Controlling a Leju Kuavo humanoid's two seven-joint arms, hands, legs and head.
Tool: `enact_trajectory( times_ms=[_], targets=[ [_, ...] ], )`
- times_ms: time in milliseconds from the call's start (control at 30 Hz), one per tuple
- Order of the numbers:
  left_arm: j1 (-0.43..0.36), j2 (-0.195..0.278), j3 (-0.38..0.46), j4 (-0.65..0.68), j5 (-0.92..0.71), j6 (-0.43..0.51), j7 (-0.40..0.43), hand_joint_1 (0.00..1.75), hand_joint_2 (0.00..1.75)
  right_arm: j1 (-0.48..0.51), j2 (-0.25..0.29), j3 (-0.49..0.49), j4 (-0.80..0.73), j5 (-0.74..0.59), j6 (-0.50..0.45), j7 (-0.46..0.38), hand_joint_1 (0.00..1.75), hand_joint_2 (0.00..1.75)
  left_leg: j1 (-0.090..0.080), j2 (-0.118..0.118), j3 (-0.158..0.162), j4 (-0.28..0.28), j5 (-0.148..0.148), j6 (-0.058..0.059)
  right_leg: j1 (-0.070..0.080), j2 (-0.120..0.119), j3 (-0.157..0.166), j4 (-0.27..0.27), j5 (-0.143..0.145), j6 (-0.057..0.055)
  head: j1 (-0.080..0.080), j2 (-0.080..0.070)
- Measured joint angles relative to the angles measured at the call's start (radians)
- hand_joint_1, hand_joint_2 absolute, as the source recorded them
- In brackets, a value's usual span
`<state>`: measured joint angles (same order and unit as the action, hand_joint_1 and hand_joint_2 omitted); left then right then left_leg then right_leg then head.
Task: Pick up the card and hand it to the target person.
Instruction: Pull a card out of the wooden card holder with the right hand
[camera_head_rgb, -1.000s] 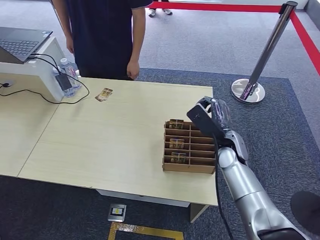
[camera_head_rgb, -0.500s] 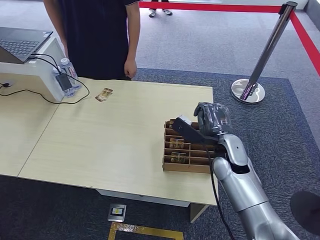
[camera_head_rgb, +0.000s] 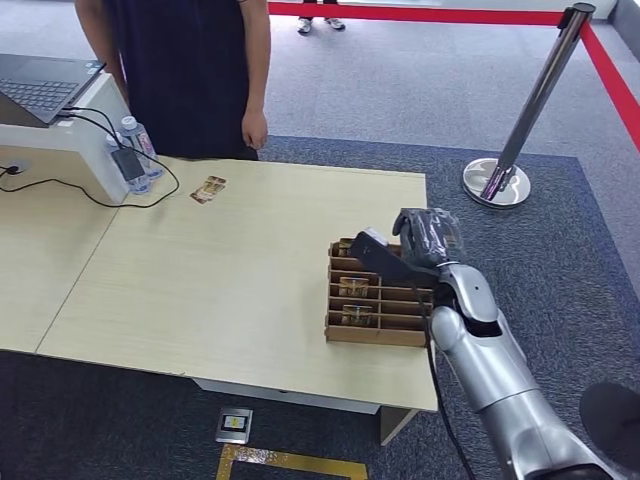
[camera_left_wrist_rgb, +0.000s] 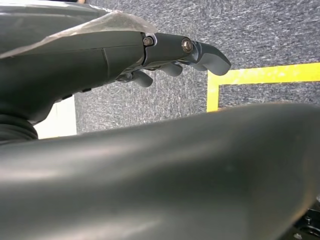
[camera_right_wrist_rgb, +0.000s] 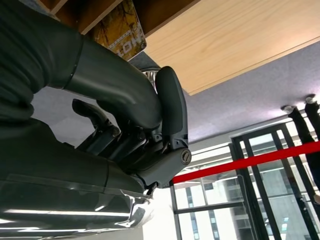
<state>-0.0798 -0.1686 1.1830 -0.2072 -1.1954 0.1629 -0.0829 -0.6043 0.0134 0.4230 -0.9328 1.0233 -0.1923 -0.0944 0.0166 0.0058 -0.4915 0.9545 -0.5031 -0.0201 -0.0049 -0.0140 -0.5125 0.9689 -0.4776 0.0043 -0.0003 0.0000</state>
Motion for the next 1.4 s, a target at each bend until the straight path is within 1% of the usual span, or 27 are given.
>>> enact_trajectory(
  times_ms=[33, 67, 133, 400, 433, 567, 867, 967, 1100, 1267, 1400],
  targets=[
    [0.000, 0.000, 0.000, 0.000, -0.001, 0.000, 0.001, 0.00, 0.00, -0.002, -0.001, -0.003, 0.007, 0.000, -0.006, 0.000, 0.40, 1.75, 0.000, 0.000, 0.000, 0.000, 0.000, 0.000, 0.000, 0.000, 0.000, 0.000, 0.000, 0.000, 0.000, 0.000],
    [0.000, 0.000, 0.000, 0.000, -0.002, 0.000, 0.001, 0.00, 0.00, -0.002, -0.003, -0.006, 0.013, 0.000, -0.011, 0.001, 0.26, 1.75, 0.000, 0.000, 0.000, 0.000, 0.000, 0.000, 0.000, 0.000, 0.000, 0.000, 0.000, 0.000, 0.000, 0.000],
    [-0.001, 0.000, 0.000, 0.000, -0.005, 0.000, 0.003, 0.00, 0.00, -0.002, -0.006, -0.013, 0.019, 0.000, -0.021, 0.001, 0.25, 1.75, 0.000, 0.000, 0.000, 0.000, 0.000, 0.000, 0.000, 0.000, 0.000, 0.000, 0.000, 0.000, 0.000, 0.000],
    [-0.002, 0.000, 0.000, 0.000, -0.010, 0.000, 0.008, 0.00, 0.00, 0.022, -0.018, -0.031, -0.031, 0.033, -0.033, 0.016, 0.37, 1.75, 0.000, 0.000, 0.000, 0.000, 0.000, 0.000, 0.000, 0.000, -0.001, 0.000, 0.000, 0.000, 0.000, 0.000],
    [-0.003, 0.000, 0.000, 0.000, -0.011, 0.000, 0.008, 0.00, 0.00, 0.027, -0.020, -0.031, -0.043, 0.041, -0.031, 0.018, 0.38, 1.75, 0.000, 0.000, 0.000, 0.000, 0.000, 0.000, 0.000, 0.000, -0.001, 0.000, 0.000, 0.000, 0.000, 0.000],
    [-0.004, 0.000, 0.000, 0.000, -0.015, -0.003, 0.009, 0.00, 0.00, 0.049, -0.023, -0.032, -0.086, 0.067, -0.018, 0.029, 0.54, 1.75, 0.000, 0.000, 0.000, 0.000, 0.000, 0.000, 0.000, 0.000, -0.001, 0.000, 0.000, 0.000, 0.000, 0.000],
    [-0.007, 0.000, 0.000, 0.000, -0.020, -0.006, 0.015, 0.00, 0.00, 0.079, -0.023, -0.037, -0.153, 0.088, 0.024, 0.043, 0.69, 1.75, 0.000, 0.000, 0.000, 0.000, 0.000, 0.000, 0.000, 0.000, 0.000, 0.000, 0.000, 0.000, 0.000, 0.000],
    [-0.008, 0.000, 0.000, 0.000, -0.023, -0.007, 0.016, 0.00, 0.00, 0.079, -0.020, -0.037, -0.150, 0.090, 0.038, 0.043, 0.71, 1.75, 0.000, 0.000, 0.000, 0.000, 0.000, 0.000, 0.000, 0.000, 0.000, 0.000, 0.000, 0.000, 0.000, 0.000],
    [-0.009, 0.000, 0.000, 0.000, -0.023, -0.008, 0.017, 0.00, 0.00, 0.071, -0.013, -0.037, -0.124, 0.088, 0.047, 0.037, 0.80, 1.75, 0.000, 0.000, 0.000, 0.000, 0.000, 0.000, 0.000, 0.000, 0.000, 0.000, 0.000, 0.000, 0.000, 0.000],
    [-0.009, 0.000, -0.001, 0.000, -0.026, -0.009, 0.017, 0.00, 0.00, 0.049, -0.009, -0.039, -0.069, 0.077, 0.036, 0.031, 0.75, 1.75, 0.000, 0.000, 0.000, 0.000, 0.000, 0.000, 0.000, 0.000, 0.000, 0.000, 0.000, 0.000, 0.000, 0.000],
    [-0.008, 0.000, -0.002, 0.000, -0.034, -0.013, 0.017, 0.00, 0.00, 0.045, -0.011, -0.047, -0.036, 0.072, 0.022, 0.032, 0.77, 1.75, 0.000, 0.000, 0.000, 0.000, 0.000, 0.000, 0.000, 0.000, 0.000, 0.000, 0.000, 0.000, 0.000, 0.000]
  ],
)
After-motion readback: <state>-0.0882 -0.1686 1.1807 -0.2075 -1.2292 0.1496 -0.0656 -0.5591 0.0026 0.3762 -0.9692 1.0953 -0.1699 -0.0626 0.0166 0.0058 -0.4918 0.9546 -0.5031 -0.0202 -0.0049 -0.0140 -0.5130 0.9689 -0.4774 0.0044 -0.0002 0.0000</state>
